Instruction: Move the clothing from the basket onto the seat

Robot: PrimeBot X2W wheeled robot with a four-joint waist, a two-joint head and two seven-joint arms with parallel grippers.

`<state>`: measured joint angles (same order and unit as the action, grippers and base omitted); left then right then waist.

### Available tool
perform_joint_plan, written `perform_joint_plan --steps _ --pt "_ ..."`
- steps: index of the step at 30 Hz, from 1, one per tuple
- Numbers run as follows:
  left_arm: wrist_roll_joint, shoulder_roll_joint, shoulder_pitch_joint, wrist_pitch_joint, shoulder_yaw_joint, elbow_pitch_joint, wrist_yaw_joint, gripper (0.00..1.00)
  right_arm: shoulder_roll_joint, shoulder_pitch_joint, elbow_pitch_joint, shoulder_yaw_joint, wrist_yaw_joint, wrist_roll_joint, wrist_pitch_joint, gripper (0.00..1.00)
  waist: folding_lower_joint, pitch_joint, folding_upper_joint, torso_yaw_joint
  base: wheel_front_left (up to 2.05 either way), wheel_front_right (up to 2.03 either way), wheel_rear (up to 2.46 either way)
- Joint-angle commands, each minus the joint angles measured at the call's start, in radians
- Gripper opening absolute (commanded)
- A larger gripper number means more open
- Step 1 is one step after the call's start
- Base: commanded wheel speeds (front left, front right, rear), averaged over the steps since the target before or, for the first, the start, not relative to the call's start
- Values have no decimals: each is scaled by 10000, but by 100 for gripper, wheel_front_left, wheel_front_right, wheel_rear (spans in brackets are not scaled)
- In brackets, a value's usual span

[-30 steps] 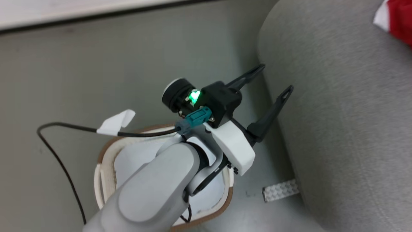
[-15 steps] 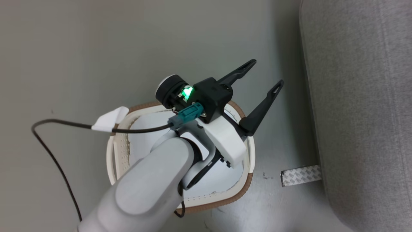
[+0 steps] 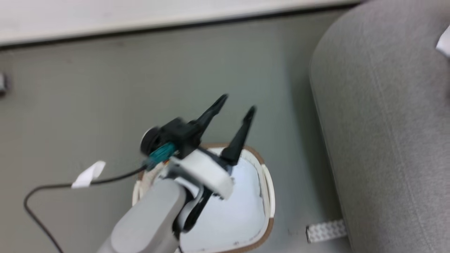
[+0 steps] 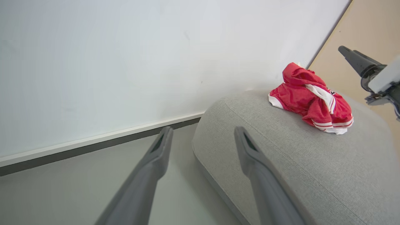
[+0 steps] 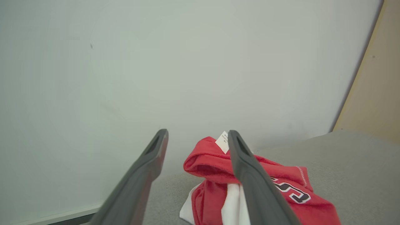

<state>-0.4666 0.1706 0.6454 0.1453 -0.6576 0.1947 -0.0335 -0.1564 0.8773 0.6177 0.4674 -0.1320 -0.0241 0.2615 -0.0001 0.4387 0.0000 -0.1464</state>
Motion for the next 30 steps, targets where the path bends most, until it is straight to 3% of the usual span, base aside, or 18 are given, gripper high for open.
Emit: perform_joint_plan --steps 1,10,18,21,30 --pt "-176 121 -326 179 96 115 -51 100 80 -461 -171 -225 26 166 27 100 1 -1094 0 247 0 0 0" --pt "-510 530 -2653 1060 943 934 -960 100 580 -3998 -1501 -2236 26 1012 21 100 1 -3615 0 769 0 0 0" --pt "-215 761 -4578 1192 2023 765 -1593 100 970 -6717 -2317 -3465 26 1449 22 100 1 -4666 0 1116 0 0 0" --pt "46 669 -5268 1194 2634 551 -1670 100 1048 -7427 -2561 -3896 26 1544 22 100 1 -4824 0 1181 0 0 0" --pt "787 138 -6560 1192 3751 281 -1139 100 1061 -8540 -2792 -4561 26 1728 22 100 1 -5164 0 1490 0 0 0"
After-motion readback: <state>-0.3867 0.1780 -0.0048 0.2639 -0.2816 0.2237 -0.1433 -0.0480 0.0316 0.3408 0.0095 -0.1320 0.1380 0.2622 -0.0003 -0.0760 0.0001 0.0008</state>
